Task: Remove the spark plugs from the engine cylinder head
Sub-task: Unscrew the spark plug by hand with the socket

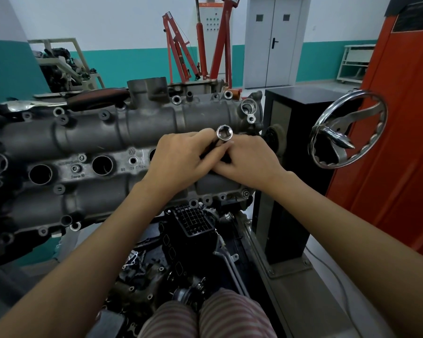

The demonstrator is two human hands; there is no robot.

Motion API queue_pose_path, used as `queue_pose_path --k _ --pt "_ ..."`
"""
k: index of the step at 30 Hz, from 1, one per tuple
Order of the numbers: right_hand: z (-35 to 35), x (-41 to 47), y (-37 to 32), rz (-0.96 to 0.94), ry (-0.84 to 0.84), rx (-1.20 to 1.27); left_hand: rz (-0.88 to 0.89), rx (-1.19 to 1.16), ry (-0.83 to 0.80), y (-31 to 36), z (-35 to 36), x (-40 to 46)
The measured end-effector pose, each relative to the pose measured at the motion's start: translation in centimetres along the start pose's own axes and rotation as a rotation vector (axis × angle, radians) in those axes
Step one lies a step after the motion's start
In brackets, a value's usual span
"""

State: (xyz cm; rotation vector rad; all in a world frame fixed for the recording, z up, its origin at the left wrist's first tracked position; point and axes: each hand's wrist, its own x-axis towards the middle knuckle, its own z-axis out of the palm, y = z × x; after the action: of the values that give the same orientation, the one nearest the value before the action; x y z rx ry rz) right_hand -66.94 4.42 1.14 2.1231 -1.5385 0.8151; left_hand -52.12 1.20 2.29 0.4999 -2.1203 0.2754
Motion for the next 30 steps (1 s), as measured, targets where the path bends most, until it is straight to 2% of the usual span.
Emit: queue_pose_path --k 5,9,30 --pt "-0.19 -0.26 -0.26 -0.036 0.12 0.075 0.009 -0.008 -0.005 -0.07 0.0 -0.04" --pt "-0.31 -0.19 -0.3 -0.047 0.06 0.074 -0.038 -0.043 -0.047 0.14 -0.06 -0.04" --pt "-0.18 -0.13 -0.52 -0.026 0.077 0.043 -0.034 -0.01 -0.054 0.0 0.04 -0.08"
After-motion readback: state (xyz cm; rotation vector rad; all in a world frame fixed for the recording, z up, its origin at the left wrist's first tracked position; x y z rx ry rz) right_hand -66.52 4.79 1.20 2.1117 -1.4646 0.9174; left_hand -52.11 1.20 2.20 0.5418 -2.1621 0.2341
